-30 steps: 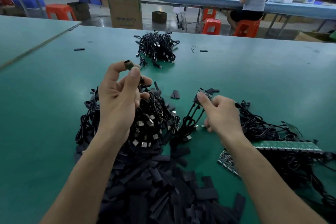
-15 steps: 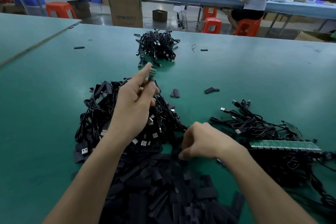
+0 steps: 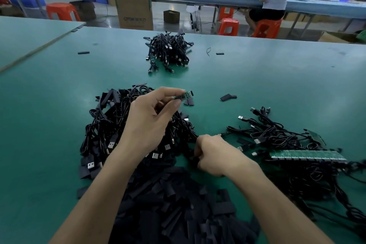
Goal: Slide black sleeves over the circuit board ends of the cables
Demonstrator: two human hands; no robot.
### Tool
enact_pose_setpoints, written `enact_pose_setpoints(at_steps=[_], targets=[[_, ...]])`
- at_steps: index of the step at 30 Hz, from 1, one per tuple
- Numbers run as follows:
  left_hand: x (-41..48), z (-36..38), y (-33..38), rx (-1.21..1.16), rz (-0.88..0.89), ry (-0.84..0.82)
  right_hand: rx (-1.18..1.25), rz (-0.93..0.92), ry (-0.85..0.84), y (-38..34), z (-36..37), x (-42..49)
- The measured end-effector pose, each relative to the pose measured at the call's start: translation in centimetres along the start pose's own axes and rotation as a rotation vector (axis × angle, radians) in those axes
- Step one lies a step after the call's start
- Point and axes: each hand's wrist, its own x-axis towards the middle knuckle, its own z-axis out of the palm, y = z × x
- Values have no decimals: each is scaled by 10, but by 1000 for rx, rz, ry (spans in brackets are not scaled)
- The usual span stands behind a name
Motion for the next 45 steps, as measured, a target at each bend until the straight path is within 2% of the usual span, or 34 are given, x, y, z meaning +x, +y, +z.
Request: enact_pose_setpoints(at_steps=[5, 7, 13, 16, 20, 24, 30, 39, 45], targets=[[1, 3, -1, 45, -12, -15, 155, -104, -4, 9, -23, -5], [1, 3, -1, 58, -18, -12, 221, -164, 74, 12, -28, -5], [0, 3, -1, 144, -18, -26, 744, -306, 360, 18, -30, -4], [0, 3, 0, 168, 2, -22, 887, -406, 448, 16, -27, -3], [0, 2, -2, 170, 1, -24, 868, -424, 601, 16, -27, 1], [0, 2, -3, 160, -2, -11, 977, -473, 722, 12, -34, -2], [0, 1, -3, 151, -18, -9, 1051, -568, 725, 11, -37, -6], [0, 0, -2, 130, -18, -26, 1075, -528, 689, 13, -29, 0], [-1, 1, 0, 126, -30, -55, 1010, -496, 756, 16, -27, 1]])
